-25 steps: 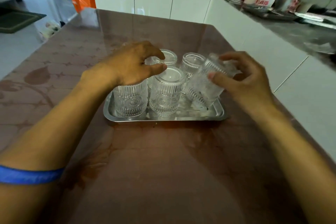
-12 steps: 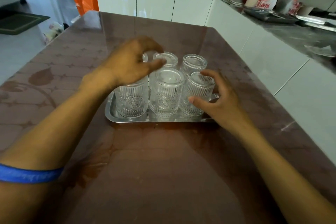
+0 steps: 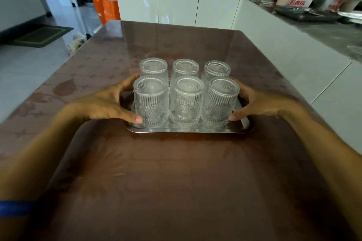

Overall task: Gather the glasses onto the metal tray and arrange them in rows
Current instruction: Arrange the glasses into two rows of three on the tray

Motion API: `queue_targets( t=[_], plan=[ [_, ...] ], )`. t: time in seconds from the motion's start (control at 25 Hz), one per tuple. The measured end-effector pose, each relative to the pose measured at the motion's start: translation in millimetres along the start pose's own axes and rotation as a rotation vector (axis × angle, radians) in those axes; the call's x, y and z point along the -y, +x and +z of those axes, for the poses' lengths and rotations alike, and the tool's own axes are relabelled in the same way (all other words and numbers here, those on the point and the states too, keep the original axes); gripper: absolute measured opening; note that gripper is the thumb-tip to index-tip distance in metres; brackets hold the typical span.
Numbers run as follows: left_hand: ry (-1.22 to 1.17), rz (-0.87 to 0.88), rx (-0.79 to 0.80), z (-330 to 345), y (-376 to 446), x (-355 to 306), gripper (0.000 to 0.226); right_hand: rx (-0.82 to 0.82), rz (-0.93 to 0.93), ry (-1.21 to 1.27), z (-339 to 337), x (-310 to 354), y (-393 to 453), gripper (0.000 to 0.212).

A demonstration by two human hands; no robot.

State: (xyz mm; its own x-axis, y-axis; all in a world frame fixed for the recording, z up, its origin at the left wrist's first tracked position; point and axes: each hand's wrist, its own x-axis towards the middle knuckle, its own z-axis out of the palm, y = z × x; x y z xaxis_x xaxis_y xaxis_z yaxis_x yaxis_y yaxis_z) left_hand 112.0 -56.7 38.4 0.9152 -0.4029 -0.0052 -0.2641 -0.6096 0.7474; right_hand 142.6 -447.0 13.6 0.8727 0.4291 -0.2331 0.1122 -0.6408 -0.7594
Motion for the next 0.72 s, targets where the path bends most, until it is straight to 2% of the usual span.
queue_targets(
  t=[0.12, 0.32, 0.44, 0.6, 0.72],
  plan=[
    [0.001, -0.013, 0.002, 3, 11, 7, 0.107, -0.024, -0.006, -0.023, -1, -8, 3, 0.133],
    [-0.055, -0.074, 0.144, 1, 27, 32, 0.132, -0.059, -0.024, -0.039, 1, -11, 5, 0.121],
    [-0.084, -0.081, 0.156, -2, 33, 41, 0.138, -0.054, -0.017, -0.05, 0, -10, 5, 0.119],
    [-0.109, -0.067, 0.147, 1, 36, 47, 0.137, -0.062, 0.003, -0.034, 2, -6, 3, 0.11],
    [-0.068, -0.058, 0.19, -5, 31, 48, 0.132, -0.021, 0.003, -0.079, 0, -6, 0, 0.115]
  ],
)
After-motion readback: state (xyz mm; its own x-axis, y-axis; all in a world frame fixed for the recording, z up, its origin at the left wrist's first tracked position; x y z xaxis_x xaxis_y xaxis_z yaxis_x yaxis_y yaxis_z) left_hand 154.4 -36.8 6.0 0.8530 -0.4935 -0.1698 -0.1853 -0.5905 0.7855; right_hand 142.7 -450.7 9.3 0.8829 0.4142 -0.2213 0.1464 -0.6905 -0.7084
